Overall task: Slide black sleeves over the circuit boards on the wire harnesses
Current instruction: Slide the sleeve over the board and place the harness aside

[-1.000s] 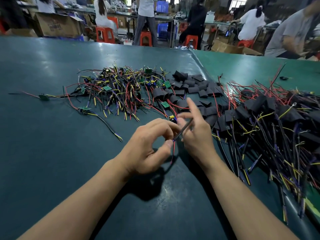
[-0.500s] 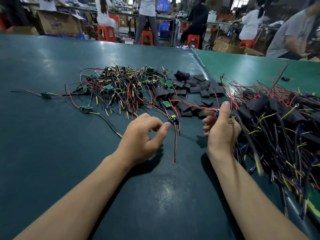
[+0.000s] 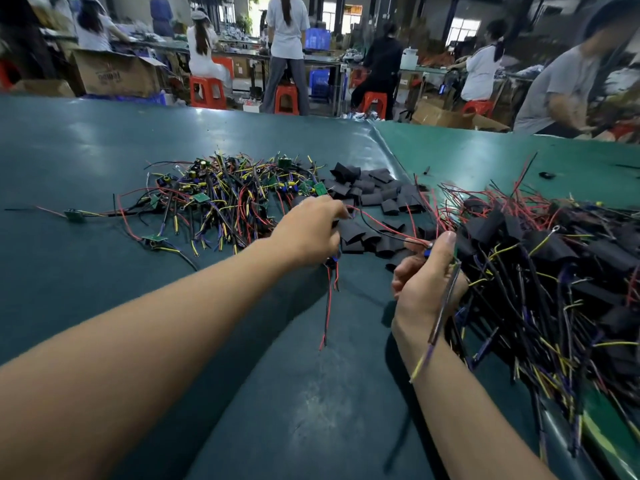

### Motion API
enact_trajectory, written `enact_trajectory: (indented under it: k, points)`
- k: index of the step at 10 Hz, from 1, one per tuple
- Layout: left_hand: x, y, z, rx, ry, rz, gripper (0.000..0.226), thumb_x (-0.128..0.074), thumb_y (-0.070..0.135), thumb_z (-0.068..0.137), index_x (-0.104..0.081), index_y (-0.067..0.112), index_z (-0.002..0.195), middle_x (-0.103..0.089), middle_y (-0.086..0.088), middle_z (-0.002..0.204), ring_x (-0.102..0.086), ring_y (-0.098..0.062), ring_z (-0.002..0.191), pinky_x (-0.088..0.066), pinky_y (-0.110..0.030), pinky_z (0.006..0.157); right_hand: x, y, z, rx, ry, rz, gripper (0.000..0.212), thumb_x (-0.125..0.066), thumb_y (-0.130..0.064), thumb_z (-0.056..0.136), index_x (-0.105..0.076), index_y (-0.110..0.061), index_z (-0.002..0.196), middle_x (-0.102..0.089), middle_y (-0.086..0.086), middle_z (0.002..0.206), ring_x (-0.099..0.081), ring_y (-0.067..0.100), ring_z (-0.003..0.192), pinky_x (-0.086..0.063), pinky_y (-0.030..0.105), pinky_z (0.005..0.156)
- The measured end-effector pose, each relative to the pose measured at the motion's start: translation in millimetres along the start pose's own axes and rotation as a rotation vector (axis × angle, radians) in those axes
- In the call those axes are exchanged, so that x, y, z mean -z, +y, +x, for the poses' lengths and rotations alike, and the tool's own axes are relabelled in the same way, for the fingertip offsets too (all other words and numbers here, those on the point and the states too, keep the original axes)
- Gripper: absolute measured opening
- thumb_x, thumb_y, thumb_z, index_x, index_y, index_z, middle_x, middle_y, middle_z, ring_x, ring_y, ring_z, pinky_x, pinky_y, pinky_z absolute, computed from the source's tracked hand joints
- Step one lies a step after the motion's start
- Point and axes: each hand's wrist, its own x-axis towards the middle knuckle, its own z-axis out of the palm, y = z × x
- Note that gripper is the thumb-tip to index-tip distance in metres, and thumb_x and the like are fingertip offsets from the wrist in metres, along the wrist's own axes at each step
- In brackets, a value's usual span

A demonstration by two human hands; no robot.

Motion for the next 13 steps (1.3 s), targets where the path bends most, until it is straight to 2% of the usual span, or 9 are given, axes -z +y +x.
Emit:
enact_trajectory:
  k: [1,2,4,5,6,7,8,10,13]
  points:
    - [-13,3,27,-0.059,-0.238,0.225,0.048,-0.055,0.003,0.081,-0.054,0.016,0.128,-0.054,-0.008,0.129,-0.048,-0.031,0.12,-0.043,-0.042,0.099,3,-5,-1,0.031,-0.009,0.024,0.057,-0.028,-0.049,0.105,-0.053,0.002,0.103,-0.041,0.019,0.066,-0.039,0.024,0.053,-0.034,0.03,0.05]
    - [-25,2,33,-0.068,-0.347,0.316,0.045,-0.053,0.007,0.083,-0.059,0.027,0.123,-0.06,-0.009,0.122,-0.057,-0.033,0.111,-0.051,-0.039,0.086,4,-3,-1,0.021,-0.047,0.016,0.059,-0.026,-0.05,0.105,-0.052,0.002,0.104,-0.039,0.019,0.066,-0.037,0.024,0.054,-0.033,0.031,0.051]
    - [-11,-5,21,-0.22,-0.081,0.413,0.028,-0.052,0.025,0.093,-0.071,0.022,0.114,-0.067,-0.005,0.107,-0.056,-0.029,0.106,-0.048,-0.038,0.088,5,-1,-4,0.034,-0.035,0.039,0.055,-0.029,-0.047,0.105,-0.05,-0.005,0.076,-0.046,0.003,0.048,-0.041,0.015,0.042,-0.036,0.023,0.043]
    - [3,-13,-5,-0.133,0.078,0.164,0.024,-0.049,0.02,0.096,-0.067,0.009,0.108,-0.066,-0.009,0.102,-0.057,-0.03,0.099,-0.045,-0.04,0.088,0,4,-6,0.02,-0.017,0.094,0.049,-0.035,-0.042,0.105,-0.055,-0.013,0.071,-0.051,-0.003,0.045,-0.044,0.009,0.036,-0.035,0.019,0.038]
    - [13,-23,-45,-0.025,0.112,0.068,0.015,-0.048,0.025,0.098,-0.053,0.01,0.098,-0.063,-0.01,0.094,-0.058,-0.034,0.088,-0.039,-0.037,0.069,-7,8,-5,0.03,-0.063,0.163,0.04,-0.041,-0.035,0.104,-0.064,-0.009,0.084,-0.063,0.008,0.062,-0.057,0.012,0.044,-0.04,0.021,0.037]
    - [16,-33,-93,0.071,0.073,0.127,0.023,-0.045,0.041,0.097,-0.038,0.02,0.09,-0.063,-0.007,0.09,-0.06,-0.034,0.084,-0.033,-0.035,0.064,-14,11,-8,-0.007,-0.141,0.231,0.03,-0.052,-0.027,0.101,-0.063,-0.004,0.086,-0.069,0.009,0.069,-0.067,0.017,0.054,-0.05,0.022,0.043]
    - [21,-34,-131,0.193,0.075,0.088,0.033,-0.025,0.057,0.088,-0.037,0.026,0.092,-0.059,0.0,0.085,-0.06,-0.032,0.083,-0.029,-0.033,0.065,-19,16,-10,-0.056,-0.243,0.299,0.012,-0.057,-0.01,0.097,-0.06,0.0,0.091,-0.071,0.014,0.076,-0.071,0.022,0.063,-0.057,0.023,0.056]
    - [20,-32,-141,0.064,0.001,-0.142,0.056,-0.016,0.05,0.091,-0.052,0.012,0.112,-0.063,-0.004,0.103,-0.058,-0.027,0.097,-0.043,-0.043,0.087,-19,16,-14,-0.205,-0.363,0.343,0.013,-0.056,0.008,0.09,-0.062,-0.003,0.089,-0.072,0.014,0.077,-0.072,0.025,0.068,-0.058,0.022,0.063]
    - [19,-46,-132,0.123,0.116,-0.227,0.042,-0.051,0.033,0.099,-0.05,0.01,0.134,-0.059,-0.003,0.119,-0.052,-0.018,0.112,-0.038,-0.029,0.1,-19,14,-12,-0.271,-0.415,0.318,0.017,-0.055,0.007,0.09,-0.063,-0.008,0.085,-0.072,0.01,0.076,-0.071,0.02,0.068,-0.057,0.02,0.06]
